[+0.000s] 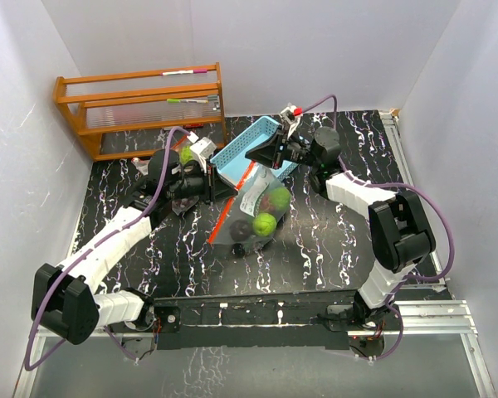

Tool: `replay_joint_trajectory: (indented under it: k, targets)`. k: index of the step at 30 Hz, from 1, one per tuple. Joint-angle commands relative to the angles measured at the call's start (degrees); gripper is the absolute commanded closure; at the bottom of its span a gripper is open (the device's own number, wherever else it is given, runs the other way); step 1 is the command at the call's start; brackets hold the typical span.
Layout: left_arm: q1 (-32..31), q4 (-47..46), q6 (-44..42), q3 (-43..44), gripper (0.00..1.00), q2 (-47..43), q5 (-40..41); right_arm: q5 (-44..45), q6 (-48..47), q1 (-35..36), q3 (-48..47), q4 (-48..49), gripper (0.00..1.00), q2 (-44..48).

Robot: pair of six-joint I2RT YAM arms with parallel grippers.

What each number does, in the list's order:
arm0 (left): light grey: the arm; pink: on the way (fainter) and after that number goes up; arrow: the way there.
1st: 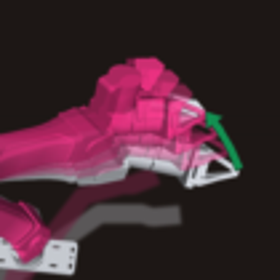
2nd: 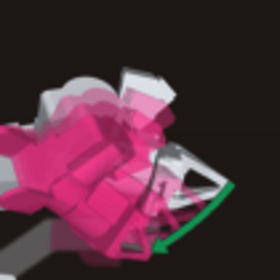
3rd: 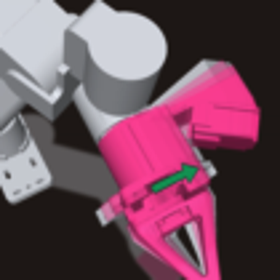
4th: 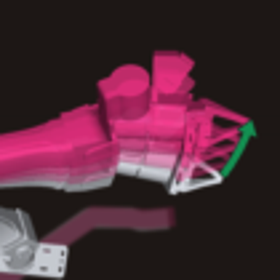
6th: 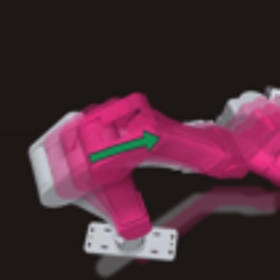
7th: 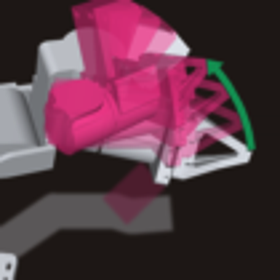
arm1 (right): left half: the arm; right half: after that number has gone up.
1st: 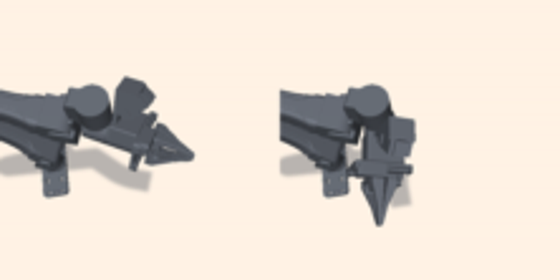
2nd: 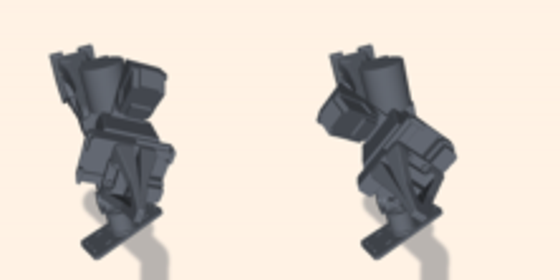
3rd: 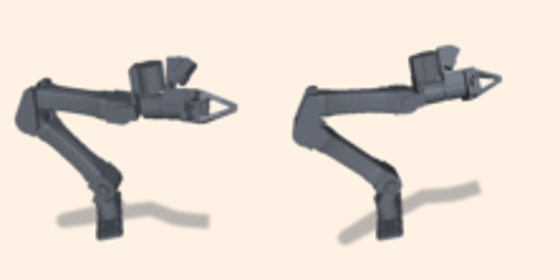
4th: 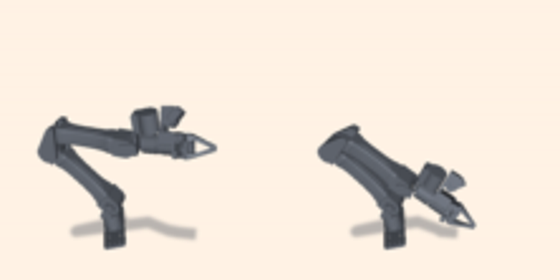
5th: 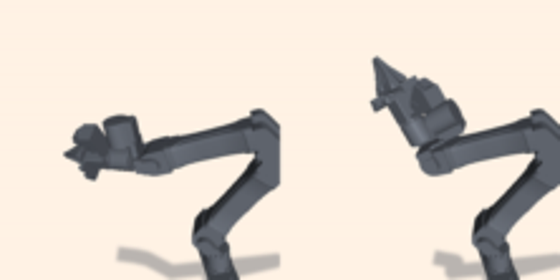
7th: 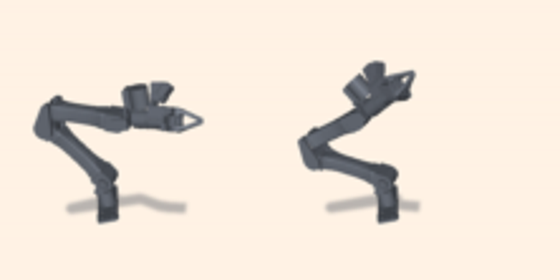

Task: Open the zip-top bag and remove the fake food
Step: Unzip the zipper food storage bag at the center of the board.

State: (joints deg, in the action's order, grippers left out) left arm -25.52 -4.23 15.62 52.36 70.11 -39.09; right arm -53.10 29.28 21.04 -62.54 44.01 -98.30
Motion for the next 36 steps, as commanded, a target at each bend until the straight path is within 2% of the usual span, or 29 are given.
replay_joint_trajectory:
  k: [1, 11, 16, 19, 20, 24, 25, 29, 36]
  targets:
    - [0.11, 1.07, -0.1, -0.6, 1.0, -3.34, 0.6, 6.72, 3.45, -3.66, -1.24, 3.06, 0.92, 2.35]
    - [0.12, 4.12, 0.06, -4.0, 1.0, -8.46, 2.97, 6.64, 12.98, -12.4, -0.75, 9.15, 0.92, 1.56]
    - [0.11, 5.37, 0.8, -5.83, 1.0, -11.19, 3.18, 6.43, 13.55, -14.52, -1.9, 9.08, 0.92, 1.25]
    - [0.12, 5.67, 1.04, -6.59, 1.0, -12.63, 3.73, 2.26, 13.0, -13.28, -3.88, 8.58, 0.91, 0.38]
    - [0.12, 5.52, 1.0, -6.65, 1.0, -12.66, 3.83, 1.32, 12.21, -12.12, -3.86, 8.75, 0.8, 0.42]
    - [0.12, 4.31, 0.82, -5.39, 1.0, -10.4, 2.48, -3.4, 8.1, -7.48, -3.33, 10.46, 0.11, -0.4]
    - [0.12, 4.01, 0.76, -5.05, 1.0, -9.67, 1.98, -5.19, 8.72, -6.65, -3.63, 11.89, 0.03, -1.19]
    - [0.12, 3.12, 0.65, -4.3, 1.0, -8.04, 1.05, -8.56, 11.21, -3.77, -5.21, 15.91, 0.02, -5.77]
    - [0.12, 2.42, 0.42, -3.65, 1.0, -7.53, 1.34, -11.91, 6.49, 0.78, -2.8, 14.91, 0.02, -6.22]
